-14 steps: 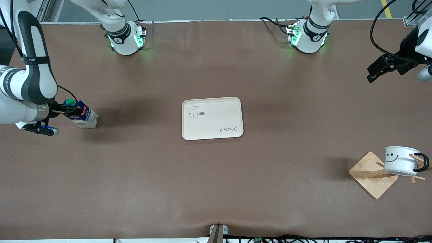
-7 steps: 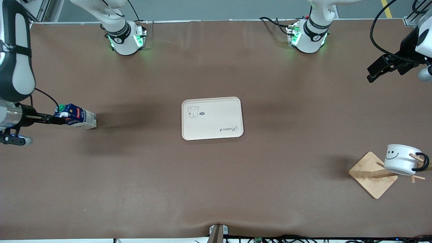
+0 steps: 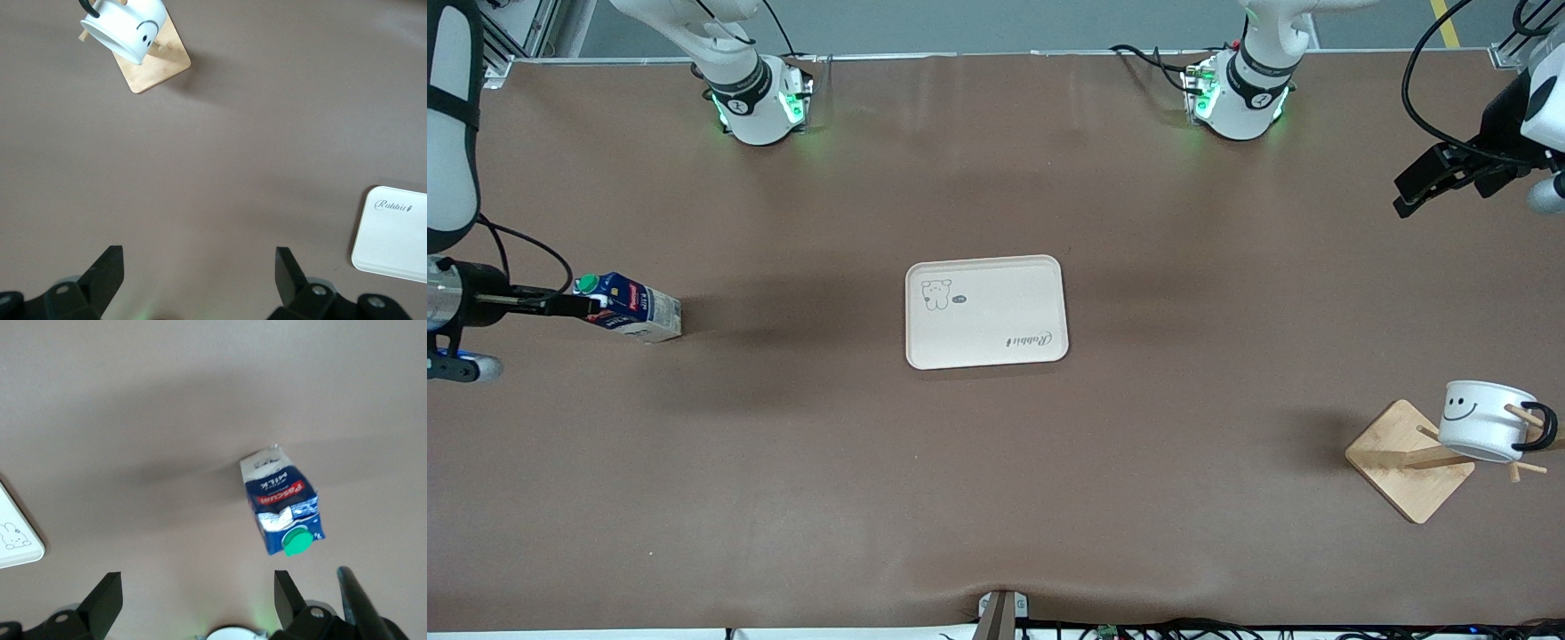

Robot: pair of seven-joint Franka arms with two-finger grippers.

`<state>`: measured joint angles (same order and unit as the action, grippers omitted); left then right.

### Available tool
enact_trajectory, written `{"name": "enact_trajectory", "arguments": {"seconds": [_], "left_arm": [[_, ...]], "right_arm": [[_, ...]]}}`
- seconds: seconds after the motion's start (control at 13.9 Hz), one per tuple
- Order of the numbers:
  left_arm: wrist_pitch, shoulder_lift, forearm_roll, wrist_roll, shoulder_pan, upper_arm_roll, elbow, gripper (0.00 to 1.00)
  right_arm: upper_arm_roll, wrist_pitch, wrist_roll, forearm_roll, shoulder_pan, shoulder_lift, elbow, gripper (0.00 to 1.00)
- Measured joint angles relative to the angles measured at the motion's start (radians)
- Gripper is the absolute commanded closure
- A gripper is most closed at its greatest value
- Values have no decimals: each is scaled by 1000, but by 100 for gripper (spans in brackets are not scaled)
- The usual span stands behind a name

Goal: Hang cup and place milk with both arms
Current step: 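Lower the milk carton onto the table with the right gripper, then open the right gripper and raise it away from the carton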

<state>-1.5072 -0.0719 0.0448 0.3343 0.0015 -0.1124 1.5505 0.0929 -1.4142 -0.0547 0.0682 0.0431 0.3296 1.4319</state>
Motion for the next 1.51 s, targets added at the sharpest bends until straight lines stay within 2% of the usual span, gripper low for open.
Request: {"name": "enact_trajectory", "arguments": {"seconds": [0.22, 0.36, 0.5, 0.72, 1.08, 1.36, 1.51], "left_arm": [[0, 0, 0, 0, 0, 0, 0, 0], [0, 0, 0, 0, 0, 0, 0, 0], [0, 0, 0, 0, 0, 0, 1, 0], [0, 0, 0, 0, 0, 0, 2, 0], [0, 0, 0, 0, 0, 0, 3, 0], [0, 0, 0, 0, 0, 0, 3, 0], [0, 0, 0, 0, 0, 0, 3, 0]], "right_arm": [[0, 22, -33, 4, -18, 0, -6, 0], [0, 22, -34, 40, -19, 0, -12, 0], [4, 23, -35, 76, -13, 0, -56, 0], [13, 44, -38, 80, 10, -8, -140, 0], [12, 98, -35, 80, 13, -121, -173, 0], [3, 113, -19, 5, -18, -168, -167, 0], [1, 102, -20, -24, -49, -211, -117, 0]]}}
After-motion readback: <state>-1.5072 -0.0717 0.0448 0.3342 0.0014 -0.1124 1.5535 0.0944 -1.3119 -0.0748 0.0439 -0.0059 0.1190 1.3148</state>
